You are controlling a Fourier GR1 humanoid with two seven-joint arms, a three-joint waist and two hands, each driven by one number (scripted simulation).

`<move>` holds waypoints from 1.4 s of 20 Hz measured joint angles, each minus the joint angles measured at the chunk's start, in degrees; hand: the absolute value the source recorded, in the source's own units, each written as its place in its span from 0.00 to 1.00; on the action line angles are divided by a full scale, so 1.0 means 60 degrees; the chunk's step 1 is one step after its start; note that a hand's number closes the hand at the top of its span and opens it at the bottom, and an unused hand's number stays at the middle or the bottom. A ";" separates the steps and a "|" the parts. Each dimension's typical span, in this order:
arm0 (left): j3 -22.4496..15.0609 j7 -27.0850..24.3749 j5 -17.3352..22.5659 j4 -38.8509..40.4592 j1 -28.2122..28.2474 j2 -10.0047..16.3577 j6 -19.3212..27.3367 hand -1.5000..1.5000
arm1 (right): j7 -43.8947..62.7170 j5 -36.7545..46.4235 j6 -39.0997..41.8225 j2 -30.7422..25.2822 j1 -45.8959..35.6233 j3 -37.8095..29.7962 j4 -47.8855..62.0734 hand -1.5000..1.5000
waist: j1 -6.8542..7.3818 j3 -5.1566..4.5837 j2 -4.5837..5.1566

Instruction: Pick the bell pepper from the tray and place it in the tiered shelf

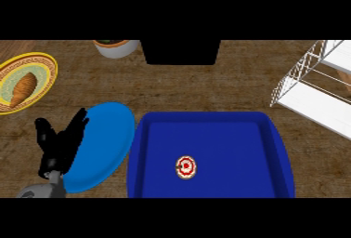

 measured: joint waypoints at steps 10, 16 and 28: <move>0.0074 0.0325 -0.0014 -0.0198 0.0016 0.0007 -0.0124 0.50 | -0.1677 0.0110 -0.1109 -0.0308 -0.0398 0.0078 0.1983 1.00 | 0.0026 0.0001 -0.0004; 0.0147 0.0060 -0.0091 -0.0021 0.0037 -0.0101 -0.0147 0.50 | -0.2100 0.0064 -0.1119 -0.0511 -0.0519 0.0203 0.2443 1.00 | -0.0007 0.0006 -0.0016; 0.0290 0.0090 -0.0026 0.0010 0.0026 0.0005 -0.0381 0.50 | -0.1482 -0.0839 -0.2545 -0.0095 -0.1062 -0.1055 0.2681 0.00 | -0.0018 0.0007 -0.0017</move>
